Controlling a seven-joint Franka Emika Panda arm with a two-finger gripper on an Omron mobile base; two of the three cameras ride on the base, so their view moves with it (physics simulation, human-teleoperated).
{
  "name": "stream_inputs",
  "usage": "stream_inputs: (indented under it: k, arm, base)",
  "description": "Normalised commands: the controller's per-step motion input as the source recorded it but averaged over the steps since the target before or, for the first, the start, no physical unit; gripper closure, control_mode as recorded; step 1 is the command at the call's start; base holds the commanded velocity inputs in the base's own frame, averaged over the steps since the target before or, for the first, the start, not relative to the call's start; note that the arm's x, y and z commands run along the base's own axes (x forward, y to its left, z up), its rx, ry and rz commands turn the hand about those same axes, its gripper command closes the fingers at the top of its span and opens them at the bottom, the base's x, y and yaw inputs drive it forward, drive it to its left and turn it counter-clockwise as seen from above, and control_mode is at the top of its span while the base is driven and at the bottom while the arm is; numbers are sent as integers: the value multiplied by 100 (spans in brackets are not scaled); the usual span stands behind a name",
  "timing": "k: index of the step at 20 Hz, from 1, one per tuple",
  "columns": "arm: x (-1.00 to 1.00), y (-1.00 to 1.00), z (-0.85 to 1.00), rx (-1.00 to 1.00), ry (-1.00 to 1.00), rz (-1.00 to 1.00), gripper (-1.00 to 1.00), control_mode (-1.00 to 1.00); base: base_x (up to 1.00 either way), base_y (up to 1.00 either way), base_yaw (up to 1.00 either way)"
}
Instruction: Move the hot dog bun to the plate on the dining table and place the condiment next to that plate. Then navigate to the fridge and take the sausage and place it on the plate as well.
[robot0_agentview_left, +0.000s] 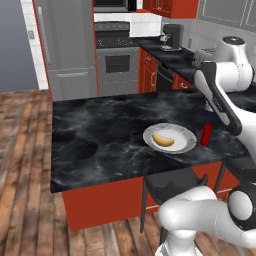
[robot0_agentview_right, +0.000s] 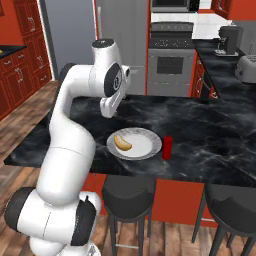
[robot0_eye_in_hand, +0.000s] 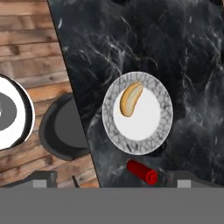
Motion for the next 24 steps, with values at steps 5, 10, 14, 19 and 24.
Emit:
stream_inputs:
  k: [5,10,14,19,24]
  arm:
    - [-46,44,4,-27,1,26,-100,-100]
    - [-45,91,9,-35,0,23,-100,-100]
    - [-22,15,6,-1,1,25,-100,-100]
    - [-1,4,-1,0,2,6,-100,100]
    - [0,0,0,0,0,0,-100,100]
  base:
    - [0,0,0]
    - [0,0,0]
    - [0,0,0]
    - [-31,21,22]
    - [-86,36,35]
